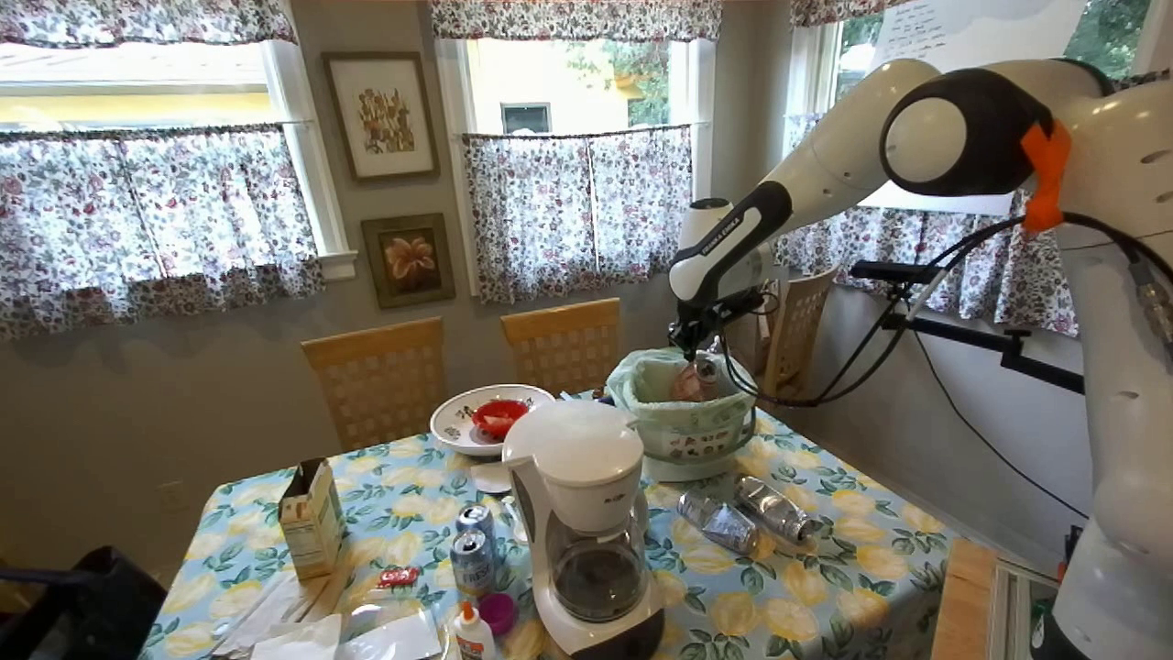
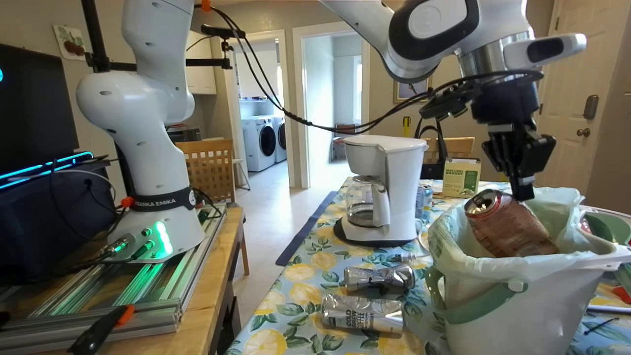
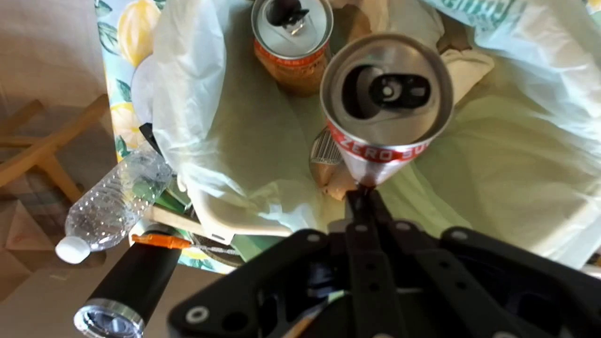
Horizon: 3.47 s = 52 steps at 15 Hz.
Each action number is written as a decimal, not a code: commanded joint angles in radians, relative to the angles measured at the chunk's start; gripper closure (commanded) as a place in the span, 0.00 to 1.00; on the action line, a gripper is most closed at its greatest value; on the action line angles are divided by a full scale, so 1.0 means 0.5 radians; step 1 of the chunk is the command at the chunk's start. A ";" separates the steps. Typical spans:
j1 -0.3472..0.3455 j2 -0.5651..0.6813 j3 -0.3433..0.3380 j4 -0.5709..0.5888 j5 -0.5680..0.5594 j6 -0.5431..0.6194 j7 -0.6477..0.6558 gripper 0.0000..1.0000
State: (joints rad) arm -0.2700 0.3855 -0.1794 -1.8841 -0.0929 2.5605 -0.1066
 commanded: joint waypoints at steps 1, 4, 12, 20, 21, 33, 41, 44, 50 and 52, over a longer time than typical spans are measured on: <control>0.019 -0.266 0.004 -0.245 -0.002 0.118 -0.090 0.99; 0.032 -0.425 0.008 -0.359 0.012 0.116 -0.144 0.99; 0.086 -0.842 0.038 -0.704 0.111 -0.135 -0.527 0.99; 0.166 -1.122 0.038 -1.046 -0.154 -0.163 -0.442 0.99; 0.171 -1.136 0.044 -1.087 -0.205 -0.175 -0.428 0.99; 0.148 -0.974 0.095 -1.274 -0.971 -0.220 -0.065 0.99; 0.038 -0.802 -0.074 -1.286 -1.314 -0.116 -0.010 0.99; 0.005 -0.693 -0.140 -1.257 -1.480 0.010 0.056 0.99; -0.008 -0.505 -0.225 -1.215 -1.791 0.174 0.267 0.99; -0.003 -0.462 -0.240 -1.203 -1.865 0.198 0.325 0.99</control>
State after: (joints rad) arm -0.2715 0.1102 -0.2861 -2.5074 -0.9500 2.6271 -0.0057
